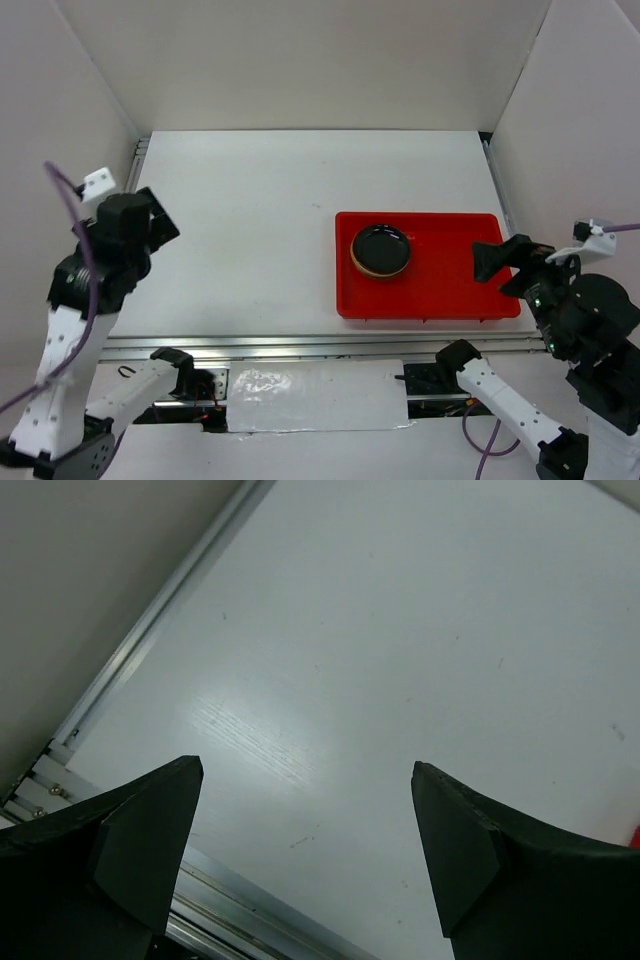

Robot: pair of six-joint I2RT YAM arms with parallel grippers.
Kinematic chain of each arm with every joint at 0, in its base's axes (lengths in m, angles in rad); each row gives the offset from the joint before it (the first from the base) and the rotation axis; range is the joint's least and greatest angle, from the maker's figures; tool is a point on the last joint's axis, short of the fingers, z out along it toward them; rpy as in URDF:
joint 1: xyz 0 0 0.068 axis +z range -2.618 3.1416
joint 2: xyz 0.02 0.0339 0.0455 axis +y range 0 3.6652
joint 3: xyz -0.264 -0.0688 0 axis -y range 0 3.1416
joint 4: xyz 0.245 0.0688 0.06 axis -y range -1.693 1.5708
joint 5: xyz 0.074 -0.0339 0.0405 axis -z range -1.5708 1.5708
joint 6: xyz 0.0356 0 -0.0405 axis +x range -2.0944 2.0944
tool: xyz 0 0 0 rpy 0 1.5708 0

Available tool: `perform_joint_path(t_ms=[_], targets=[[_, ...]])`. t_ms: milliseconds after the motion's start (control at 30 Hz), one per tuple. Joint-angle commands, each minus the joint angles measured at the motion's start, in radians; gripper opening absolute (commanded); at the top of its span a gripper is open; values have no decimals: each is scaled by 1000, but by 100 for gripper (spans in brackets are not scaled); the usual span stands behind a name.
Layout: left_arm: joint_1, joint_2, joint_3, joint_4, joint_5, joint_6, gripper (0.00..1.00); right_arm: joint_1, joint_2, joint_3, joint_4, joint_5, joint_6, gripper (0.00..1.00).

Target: Place the plates into the plastic bin on the countertop

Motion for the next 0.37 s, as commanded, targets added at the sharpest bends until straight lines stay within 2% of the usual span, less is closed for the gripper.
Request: perform_joint_path(t_ms=[0,200,333], targets=[[37,-125,10,-87,-33,42,99,17,-40,47,-78,57,-6,100],[57,-228,19,-133,47,27,99,19,-103,41,-92,33,0,100],[58,-250,2,-152,47,19,99,23,-106,35,-81,43,5,100]])
